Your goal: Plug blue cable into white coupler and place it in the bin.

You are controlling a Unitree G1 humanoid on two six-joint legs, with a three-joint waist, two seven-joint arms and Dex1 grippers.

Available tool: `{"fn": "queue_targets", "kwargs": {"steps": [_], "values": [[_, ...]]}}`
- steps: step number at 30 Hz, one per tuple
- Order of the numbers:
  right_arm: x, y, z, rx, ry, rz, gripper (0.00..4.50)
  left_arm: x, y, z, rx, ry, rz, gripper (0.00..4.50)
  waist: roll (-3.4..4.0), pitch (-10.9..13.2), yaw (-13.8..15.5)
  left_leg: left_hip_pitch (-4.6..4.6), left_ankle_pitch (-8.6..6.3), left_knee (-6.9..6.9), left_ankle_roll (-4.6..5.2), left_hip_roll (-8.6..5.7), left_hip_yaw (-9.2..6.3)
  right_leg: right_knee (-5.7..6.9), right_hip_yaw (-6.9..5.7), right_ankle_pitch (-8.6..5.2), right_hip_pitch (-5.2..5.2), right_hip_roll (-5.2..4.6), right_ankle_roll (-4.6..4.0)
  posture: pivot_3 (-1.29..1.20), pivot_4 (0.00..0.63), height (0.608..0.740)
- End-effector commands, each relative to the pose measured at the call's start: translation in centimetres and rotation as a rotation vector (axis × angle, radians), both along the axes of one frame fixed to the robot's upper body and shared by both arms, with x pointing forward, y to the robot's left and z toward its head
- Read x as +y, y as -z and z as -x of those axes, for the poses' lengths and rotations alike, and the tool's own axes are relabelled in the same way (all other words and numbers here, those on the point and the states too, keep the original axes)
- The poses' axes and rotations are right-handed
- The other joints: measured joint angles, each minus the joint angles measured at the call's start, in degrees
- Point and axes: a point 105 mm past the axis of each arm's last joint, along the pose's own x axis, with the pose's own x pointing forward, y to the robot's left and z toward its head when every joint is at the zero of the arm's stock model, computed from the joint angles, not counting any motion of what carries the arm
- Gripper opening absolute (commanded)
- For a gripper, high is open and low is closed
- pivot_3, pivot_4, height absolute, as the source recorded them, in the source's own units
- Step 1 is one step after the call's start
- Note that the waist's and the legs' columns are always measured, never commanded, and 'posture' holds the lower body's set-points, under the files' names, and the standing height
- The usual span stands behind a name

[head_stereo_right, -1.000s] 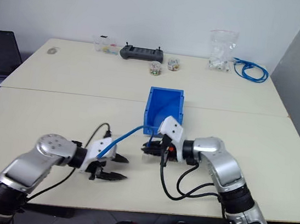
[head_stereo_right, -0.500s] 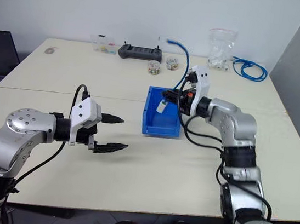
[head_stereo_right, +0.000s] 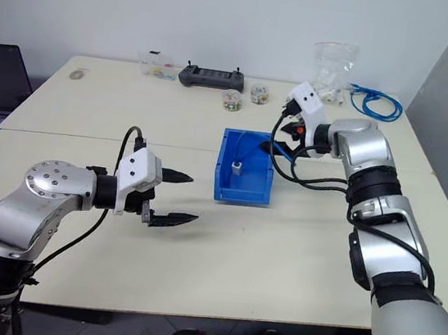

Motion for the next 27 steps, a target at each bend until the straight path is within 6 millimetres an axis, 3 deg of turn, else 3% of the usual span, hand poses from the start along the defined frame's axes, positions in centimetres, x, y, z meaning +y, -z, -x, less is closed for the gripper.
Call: {"fn": "queue_targets", "kwargs": {"steps": [1, 3, 6, 8, 12, 20, 27], "values": [[-2.6, -1.7, -0.5, -0.251, -0.037, 0.277, 4.42, 0.1, -1.0, -1.0, -0.063, -0.028, 0.014, 4.44, 0.0, 0.0, 0.0, -0.01, 0.0, 0.0, 0.0, 0.0, 0.02, -0.01, 0.0, 0.0, -0.01, 0.0, 0.0, 0.0, 0.15, 0.74], [-4.9, -1.3, -0.6, -0.327, -0.036, 0.431, 4.42, 0.2, -1.1, -1.4, -0.075, -0.046, 0.025, 4.44, -0.01, 0.0, 0.0, -0.01, 0.0, 0.0, 0.0, -0.01, 0.03, -0.01, 0.0, 0.0, -0.02, 0.0, 0.0, 0.0, 0.15, 0.74], [-7.0, -1.5, -0.1, -0.341, -0.03, 0.447, 4.42, 0.8, -1.7, -1.9, -0.075, -0.098, 0.083, 4.44, -0.01, 0.1, 0.1, -0.03, 0.0, -0.01, 0.0, -0.02, 0.08, -0.04, 0.02, 0.0, -0.02, -0.02, 0.0, 0.0, 0.15, 0.74], [-7.7, -1.9, 0.5, -0.323, -0.021, 0.363, 4.42, 1.6, -2.2, -2.2, -0.075, -0.143, 0.12, 4.44, -0.03, 0.1, 0.1, -0.03, 0.0, 0.0, 0.0, -0.01, 0.07, -0.04, 0.05, 0.0, -0.02, -0.03, 0.0, 0.0, 0.15, 0.74], [-7.4, -2.5, 3.6, -0.184, -0.08, 0.047, 4.42, 3.1, -3.2, -2.2, -0.068, -0.226, 0.182, 4.44, -0.03, 0.1, -0.1, -0.02, 0.0, 0.0, 0.0, 0.05, 0.03, 0.02, 0.06, 0.0, -0.02, -0.02, 0.0, 0.0, 0.15, 0.74], [-6.9, -1.3, 8.0, -0.015, 0.009, -0.289, 4.42, 4.3, -4.0, -1.8, -0.034, -0.295, 0.246, 4.44, 0.0, 0.1, 0.3, -0.04, 0.0, 0.05, -0.01, 0.04, -0.13, 0.0, -0.04, 0.0, 0.07, -0.03, 0.0, 0.0, 0.15, 0.74], [-5.7, 1.0, 12.2, 0.124, -0.074, -0.281, 4.42, 4.3, -3.5, -1.5, -0.014, -0.283, 0.233, 4.44, -0.01, 0.1, 0.3, -0.05, 0.0, 0.04, -0.01, 0.02, -0.13, -0.03, -0.05, 0.0, 0.06, -0.04, 0.01, 0.0, 0.15, 0.74]]}}
